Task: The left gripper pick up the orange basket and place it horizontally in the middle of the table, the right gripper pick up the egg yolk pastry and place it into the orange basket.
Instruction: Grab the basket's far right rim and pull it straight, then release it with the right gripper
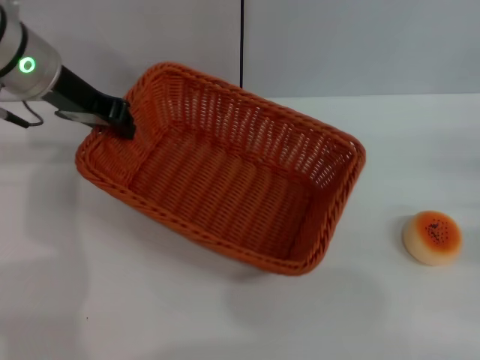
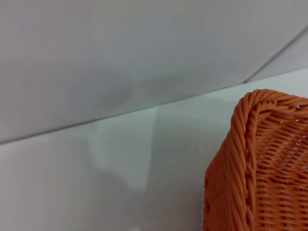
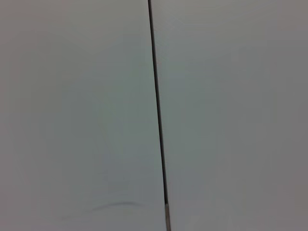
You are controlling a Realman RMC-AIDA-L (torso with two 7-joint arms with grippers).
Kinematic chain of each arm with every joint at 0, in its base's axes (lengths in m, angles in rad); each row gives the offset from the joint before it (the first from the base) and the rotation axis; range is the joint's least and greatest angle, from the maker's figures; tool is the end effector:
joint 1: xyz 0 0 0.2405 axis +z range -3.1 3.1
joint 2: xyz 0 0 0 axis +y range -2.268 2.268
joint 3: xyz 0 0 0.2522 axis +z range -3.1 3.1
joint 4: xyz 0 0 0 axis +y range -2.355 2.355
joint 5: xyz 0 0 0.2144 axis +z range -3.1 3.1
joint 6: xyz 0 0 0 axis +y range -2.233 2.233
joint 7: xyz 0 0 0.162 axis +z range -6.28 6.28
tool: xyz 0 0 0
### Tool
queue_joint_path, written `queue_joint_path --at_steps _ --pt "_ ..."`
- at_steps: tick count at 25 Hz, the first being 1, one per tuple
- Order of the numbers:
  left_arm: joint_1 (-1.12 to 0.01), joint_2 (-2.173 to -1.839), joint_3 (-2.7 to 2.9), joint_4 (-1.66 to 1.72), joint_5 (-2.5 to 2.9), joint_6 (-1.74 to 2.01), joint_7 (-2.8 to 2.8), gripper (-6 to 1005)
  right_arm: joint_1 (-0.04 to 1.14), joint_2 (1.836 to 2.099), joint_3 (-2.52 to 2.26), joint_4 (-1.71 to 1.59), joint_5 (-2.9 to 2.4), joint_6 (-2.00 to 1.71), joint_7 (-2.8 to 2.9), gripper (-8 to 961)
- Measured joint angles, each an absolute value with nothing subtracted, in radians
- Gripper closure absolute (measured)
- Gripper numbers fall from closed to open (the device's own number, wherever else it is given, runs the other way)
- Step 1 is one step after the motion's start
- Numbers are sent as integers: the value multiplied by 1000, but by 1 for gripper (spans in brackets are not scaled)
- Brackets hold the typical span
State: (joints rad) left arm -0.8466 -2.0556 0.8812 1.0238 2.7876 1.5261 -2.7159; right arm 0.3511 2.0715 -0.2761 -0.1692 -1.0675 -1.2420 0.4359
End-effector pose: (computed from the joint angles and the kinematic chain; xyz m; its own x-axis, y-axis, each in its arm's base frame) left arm -0.2092 0.4189 0.0326 0.4125 0.9067 0.0874 0.8152 -0.3246 -0.4797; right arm 0.3931 0.3158 0.0665 0.6693 0.0868 -0.7379 -0.7430 0.0703 -0.6656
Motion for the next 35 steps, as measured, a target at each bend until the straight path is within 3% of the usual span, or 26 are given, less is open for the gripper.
queue_joint_path --at_steps 8,21,35 --pt "-809 -2049 863 1025 2790 1543 -2776 833 372 2069 -278 -207 -1067 -1228 437 460" --pt "-657 -2053 801 1097 2640 1680 -2788 844 397 2069 -284 -216 -1074 -1227 436 460" --pt "-619 -2057 781 1095 2516 1693 -2755 843 390 2072 -285 -210 -1075 -1230 436 460"
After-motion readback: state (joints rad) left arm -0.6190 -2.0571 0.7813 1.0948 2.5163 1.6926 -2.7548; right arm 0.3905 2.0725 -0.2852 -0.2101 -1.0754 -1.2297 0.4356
